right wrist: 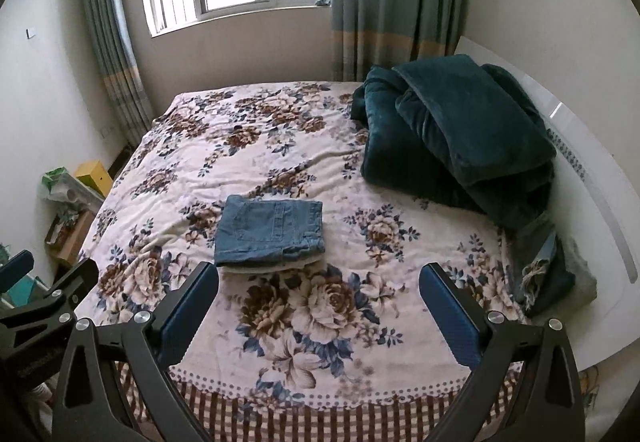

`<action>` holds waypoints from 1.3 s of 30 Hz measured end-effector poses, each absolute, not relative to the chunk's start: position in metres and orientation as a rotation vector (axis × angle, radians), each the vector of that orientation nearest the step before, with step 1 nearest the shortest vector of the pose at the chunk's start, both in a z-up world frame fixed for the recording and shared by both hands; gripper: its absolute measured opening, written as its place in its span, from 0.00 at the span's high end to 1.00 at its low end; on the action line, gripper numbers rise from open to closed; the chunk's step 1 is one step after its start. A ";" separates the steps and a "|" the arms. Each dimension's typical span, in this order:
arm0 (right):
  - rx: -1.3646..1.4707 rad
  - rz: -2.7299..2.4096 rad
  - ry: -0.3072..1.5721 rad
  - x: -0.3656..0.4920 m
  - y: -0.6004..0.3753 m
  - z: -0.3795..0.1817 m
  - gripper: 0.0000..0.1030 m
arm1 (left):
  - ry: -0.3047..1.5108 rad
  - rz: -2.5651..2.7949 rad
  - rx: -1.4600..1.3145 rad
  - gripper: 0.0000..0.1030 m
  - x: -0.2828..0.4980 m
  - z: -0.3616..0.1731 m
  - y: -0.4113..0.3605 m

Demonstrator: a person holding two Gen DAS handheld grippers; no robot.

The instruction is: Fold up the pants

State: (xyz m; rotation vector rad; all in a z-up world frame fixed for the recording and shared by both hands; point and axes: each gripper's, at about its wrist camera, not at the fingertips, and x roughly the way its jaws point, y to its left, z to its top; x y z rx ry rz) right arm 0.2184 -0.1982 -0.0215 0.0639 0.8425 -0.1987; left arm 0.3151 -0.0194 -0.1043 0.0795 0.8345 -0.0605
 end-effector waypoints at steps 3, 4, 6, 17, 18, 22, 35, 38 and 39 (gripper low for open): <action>0.060 -0.200 0.841 0.218 -0.198 -0.024 0.00 | 0.841 -0.062 0.071 0.00 0.315 -0.106 -0.019; 0.061 -0.201 0.844 0.219 -0.198 -0.024 0.00 | 0.840 -0.063 0.068 0.00 0.316 -0.107 -0.019; 0.064 -0.194 0.848 0.220 -0.199 -0.027 0.00 | 0.840 -0.063 0.059 0.00 0.317 -0.109 -0.017; 0.059 -0.180 0.844 0.224 -0.196 -0.035 0.00 | 0.828 -0.039 0.071 0.00 0.320 -0.109 -0.014; 0.056 -0.177 0.842 0.225 -0.194 -0.034 0.00 | 0.826 -0.040 0.070 0.00 0.319 -0.108 -0.014; 0.050 -0.173 0.835 0.225 -0.189 -0.032 0.00 | 0.826 -0.038 0.072 0.00 0.319 -0.107 -0.013; 0.068 -0.172 0.836 0.224 -0.193 -0.028 0.00 | 0.825 -0.043 0.065 0.00 0.319 -0.107 -0.014; 0.070 -0.170 0.836 0.224 -0.193 -0.028 0.00 | 0.821 -0.044 0.065 0.00 0.319 -0.106 -0.014; 0.077 -0.169 0.833 0.224 -0.194 -0.027 0.00 | 0.818 -0.043 0.066 0.00 0.319 -0.105 -0.015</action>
